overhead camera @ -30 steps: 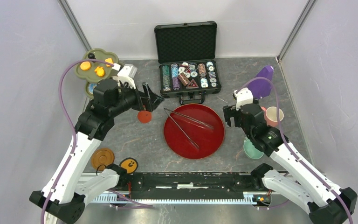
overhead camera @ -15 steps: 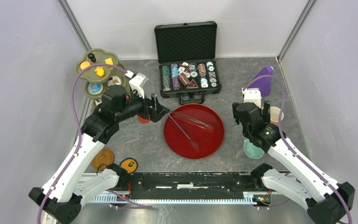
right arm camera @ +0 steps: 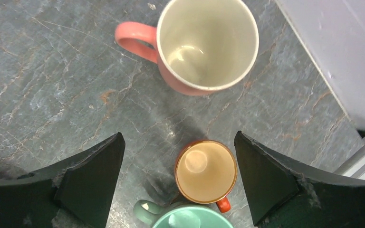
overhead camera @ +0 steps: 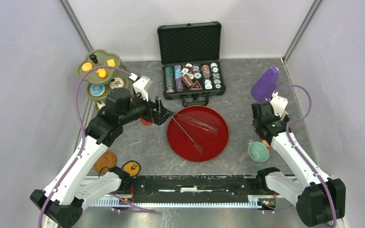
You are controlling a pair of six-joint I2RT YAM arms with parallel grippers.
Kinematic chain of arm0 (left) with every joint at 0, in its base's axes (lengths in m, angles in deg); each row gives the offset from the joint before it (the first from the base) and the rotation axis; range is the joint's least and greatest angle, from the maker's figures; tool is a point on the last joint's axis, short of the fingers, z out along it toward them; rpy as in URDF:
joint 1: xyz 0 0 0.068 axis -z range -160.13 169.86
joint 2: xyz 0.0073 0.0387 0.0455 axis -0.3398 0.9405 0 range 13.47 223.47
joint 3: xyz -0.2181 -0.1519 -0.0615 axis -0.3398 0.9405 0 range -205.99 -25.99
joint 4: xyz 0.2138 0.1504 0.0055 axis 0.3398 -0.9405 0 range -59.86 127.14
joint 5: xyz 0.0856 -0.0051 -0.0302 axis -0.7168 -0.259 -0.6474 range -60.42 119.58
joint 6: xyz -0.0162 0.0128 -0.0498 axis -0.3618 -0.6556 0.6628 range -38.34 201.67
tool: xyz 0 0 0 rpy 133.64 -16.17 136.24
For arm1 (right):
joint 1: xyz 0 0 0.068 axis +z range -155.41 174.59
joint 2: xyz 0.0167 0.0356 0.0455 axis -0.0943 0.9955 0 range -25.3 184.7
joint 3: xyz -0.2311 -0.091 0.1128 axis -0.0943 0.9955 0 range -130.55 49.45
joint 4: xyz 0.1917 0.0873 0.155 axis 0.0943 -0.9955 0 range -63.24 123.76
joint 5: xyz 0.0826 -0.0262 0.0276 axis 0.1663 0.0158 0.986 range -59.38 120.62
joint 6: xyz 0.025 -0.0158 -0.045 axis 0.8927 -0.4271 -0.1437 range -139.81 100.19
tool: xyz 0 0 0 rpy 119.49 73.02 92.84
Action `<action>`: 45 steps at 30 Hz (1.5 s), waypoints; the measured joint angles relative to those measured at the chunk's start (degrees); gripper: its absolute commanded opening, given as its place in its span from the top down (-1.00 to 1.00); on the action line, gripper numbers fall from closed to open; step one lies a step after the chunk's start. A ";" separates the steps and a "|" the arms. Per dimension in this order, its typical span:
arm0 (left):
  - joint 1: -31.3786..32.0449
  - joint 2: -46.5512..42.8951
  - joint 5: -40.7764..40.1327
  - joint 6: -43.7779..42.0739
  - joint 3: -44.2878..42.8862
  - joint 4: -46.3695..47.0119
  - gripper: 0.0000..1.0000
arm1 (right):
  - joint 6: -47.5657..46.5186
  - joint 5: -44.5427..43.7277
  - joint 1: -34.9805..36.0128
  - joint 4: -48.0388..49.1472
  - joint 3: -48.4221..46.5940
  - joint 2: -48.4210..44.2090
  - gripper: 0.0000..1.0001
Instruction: Serve the afternoon tea
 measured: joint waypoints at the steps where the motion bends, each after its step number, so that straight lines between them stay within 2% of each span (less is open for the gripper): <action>1: 0.04 0.00 -0.02 0.00 0.07 -0.04 -1.00 | 1.46 -0.02 0.00 -0.63 0.00 0.31 -0.85; 7: 0.35 0.04 -0.70 -0.09 0.24 -0.02 -1.00 | 10.43 -0.66 0.00 -7.56 0.42 0.83 -0.79; 14: 0.57 0.44 -0.87 -0.13 0.26 -0.02 -1.00 | 13.70 1.55 0.00 -6.75 7.48 0.37 -0.42; 20: 0.61 0.44 -1.25 -0.39 0.57 0.09 -1.00 | 14.71 2.62 0.00 -1.60 9.20 4.09 -0.02; 26: 0.61 0.11 -1.29 -0.52 1.33 0.44 -1.00 | 15.45 2.99 -0.02 1.44 10.84 6.80 0.25; 39: 0.61 -0.02 -2.34 -0.52 2.01 1.29 -1.00 | 12.31 2.58 -0.04 3.61 11.30 1.16 1.00; 45: 0.61 -0.17 -2.89 -0.52 2.36 1.31 -1.00 | 8.66 1.42 -0.04 4.44 11.30 -2.25 1.00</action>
